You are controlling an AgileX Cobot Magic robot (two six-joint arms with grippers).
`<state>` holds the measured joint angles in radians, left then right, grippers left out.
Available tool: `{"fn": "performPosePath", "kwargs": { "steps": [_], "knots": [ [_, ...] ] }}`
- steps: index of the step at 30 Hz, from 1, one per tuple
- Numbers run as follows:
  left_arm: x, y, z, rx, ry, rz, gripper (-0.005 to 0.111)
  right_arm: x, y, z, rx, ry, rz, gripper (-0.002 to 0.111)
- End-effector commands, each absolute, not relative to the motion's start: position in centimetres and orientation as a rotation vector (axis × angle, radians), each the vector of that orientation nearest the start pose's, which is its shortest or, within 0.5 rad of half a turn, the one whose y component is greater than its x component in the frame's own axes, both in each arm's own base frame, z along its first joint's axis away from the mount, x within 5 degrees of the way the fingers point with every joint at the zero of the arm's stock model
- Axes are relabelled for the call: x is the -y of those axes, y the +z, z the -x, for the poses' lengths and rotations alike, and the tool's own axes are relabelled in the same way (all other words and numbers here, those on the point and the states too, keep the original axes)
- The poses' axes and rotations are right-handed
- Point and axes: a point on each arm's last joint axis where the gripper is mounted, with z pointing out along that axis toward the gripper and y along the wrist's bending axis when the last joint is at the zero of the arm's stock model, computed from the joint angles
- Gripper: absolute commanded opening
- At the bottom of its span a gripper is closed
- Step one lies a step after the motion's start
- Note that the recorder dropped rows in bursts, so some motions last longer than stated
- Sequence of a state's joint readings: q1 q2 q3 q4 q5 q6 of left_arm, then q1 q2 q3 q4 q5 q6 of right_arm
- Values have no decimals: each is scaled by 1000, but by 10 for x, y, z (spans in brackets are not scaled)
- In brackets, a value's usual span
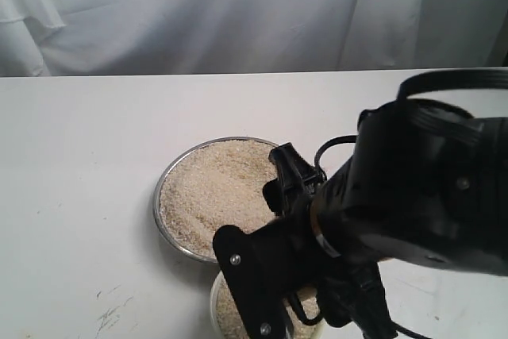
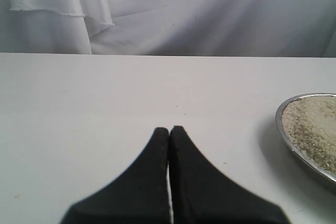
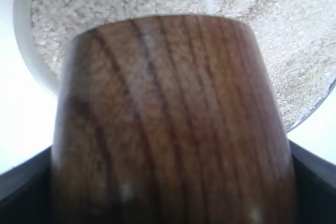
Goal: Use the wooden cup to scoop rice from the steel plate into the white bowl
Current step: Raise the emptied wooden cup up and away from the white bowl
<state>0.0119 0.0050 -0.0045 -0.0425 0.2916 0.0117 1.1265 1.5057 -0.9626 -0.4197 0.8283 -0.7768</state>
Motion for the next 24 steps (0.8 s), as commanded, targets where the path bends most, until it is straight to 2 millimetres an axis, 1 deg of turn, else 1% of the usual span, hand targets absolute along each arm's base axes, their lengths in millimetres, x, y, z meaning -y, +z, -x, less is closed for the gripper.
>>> {"fn": "performPosePath", "kwargs": {
  "steps": [1,6,11,14,17,21,24],
  "knots": [
    [1,187,-55,-1768,-27,30,0,-238,254,-153,-1401,-351,2276,0],
    [1,187,-55,-1768,-27,30,0,-230,268,-164,-1525,-284,2062,0],
    [1,187,-55,-1768,-27,30,0,-222,283,-180,-1598,-144,1824,0],
    [1,187,-55,-1768,-27,30,0,-215,286,-192,-1667,-98,1710,0],
    [1,187,-55,-1768,-27,30,0,-203,287,-206,-1733,-84,1614,0],
    [1,187,-55,-1768,-27,30,0,-186,291,-227,-1802,-44,1440,0],
    [1,187,-55,-1768,-27,30,0,-175,293,-238,-1847,2,1340,0]
  ]
}}
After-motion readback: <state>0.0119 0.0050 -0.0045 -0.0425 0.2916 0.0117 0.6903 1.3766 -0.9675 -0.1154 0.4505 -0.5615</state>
